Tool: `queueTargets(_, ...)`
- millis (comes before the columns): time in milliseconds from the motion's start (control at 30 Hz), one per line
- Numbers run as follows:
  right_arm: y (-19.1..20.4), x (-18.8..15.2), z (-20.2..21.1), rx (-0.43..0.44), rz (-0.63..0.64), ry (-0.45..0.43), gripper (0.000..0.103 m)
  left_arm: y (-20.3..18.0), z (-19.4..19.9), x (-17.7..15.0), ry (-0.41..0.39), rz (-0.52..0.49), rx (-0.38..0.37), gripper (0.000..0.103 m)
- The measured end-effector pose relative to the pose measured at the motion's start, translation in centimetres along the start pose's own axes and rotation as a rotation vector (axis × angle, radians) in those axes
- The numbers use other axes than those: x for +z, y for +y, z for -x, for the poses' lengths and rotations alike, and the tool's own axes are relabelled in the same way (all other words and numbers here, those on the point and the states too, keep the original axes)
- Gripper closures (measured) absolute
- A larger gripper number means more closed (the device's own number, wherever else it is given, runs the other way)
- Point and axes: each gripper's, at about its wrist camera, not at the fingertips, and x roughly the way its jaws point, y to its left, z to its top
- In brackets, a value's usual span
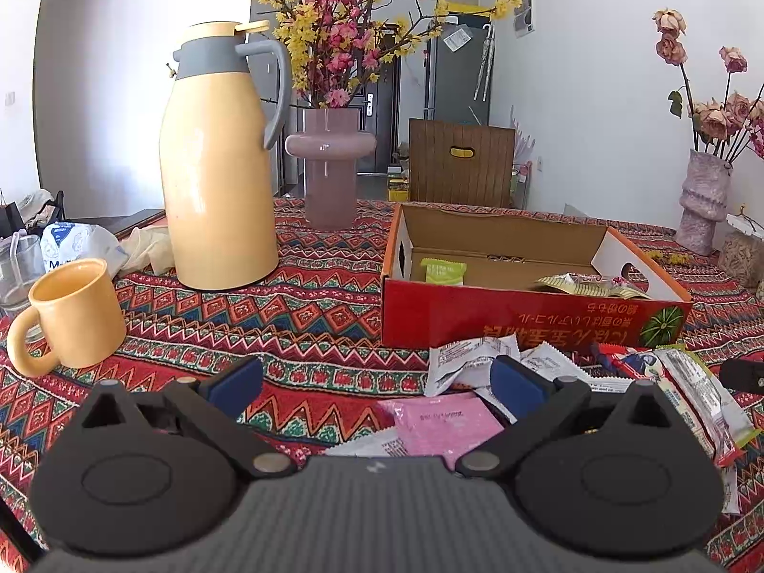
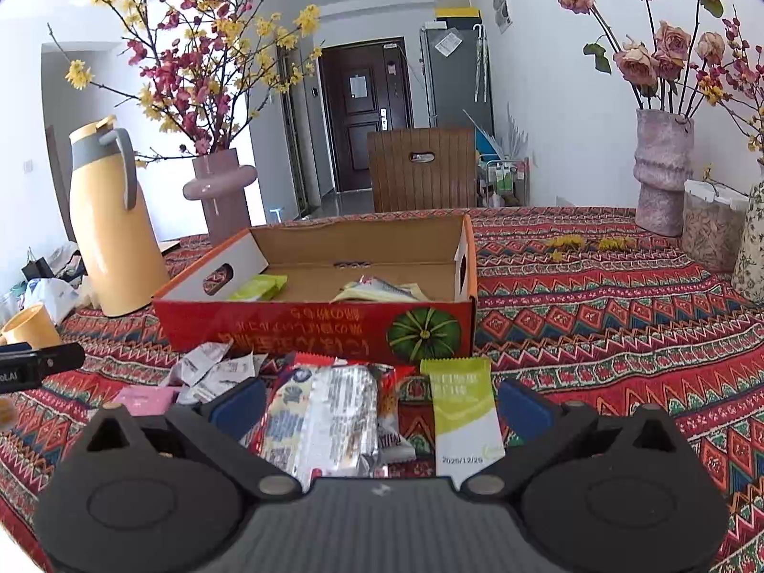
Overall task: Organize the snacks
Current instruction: 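Move both tools back over the snack pile, then grasp the pink packet with the left gripper while the right gripper grasps a silver-blue bag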
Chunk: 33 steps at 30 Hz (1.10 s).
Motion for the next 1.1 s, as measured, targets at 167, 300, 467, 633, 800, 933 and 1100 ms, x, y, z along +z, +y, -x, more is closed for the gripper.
queueTargets(167,1.0,-0.5,-0.6,0.022,0.012,0.028,0.000,-0.1,0.1,-0.5,0.010,-0.003,-0.006,0.000)
queueTargets(300,2.1,-0.7,-1.7,0.035,0.020,0.064,0.000,0.1,0.0,-0.7,0.016,0.002,-0.008,0.000)
queueTargets(467,3.3,-0.7,-3.5,0.007,0.035,0.096,0.000,0.3,-0.3,-1.0,0.030,0.005,-0.008,0.000)
queueTargets(633,4.0,-0.7,-5.1,-0.042,0.073,0.121,0.000,0.7,-0.7,-1.1,0.046,0.014,-0.009,0.000)
queueTargets(800,4.0,-1.4,-6.1,-0.055,0.065,0.154,0.000,0.9,-1.2,-1.3,0.061,0.017,-0.011,0.000)
queueTargets(933,3.9,-1.7,-6.1,-0.049,0.061,0.141,0.006,0.9,-1.6,-1.5,0.076,0.019,-0.013,0.000)
queueTargets(1100,3.6,-2.0,-5.7,-0.014,0.041,0.126,0.027,0.9,-1.8,-1.7,0.086,0.019,-0.011,0.000)
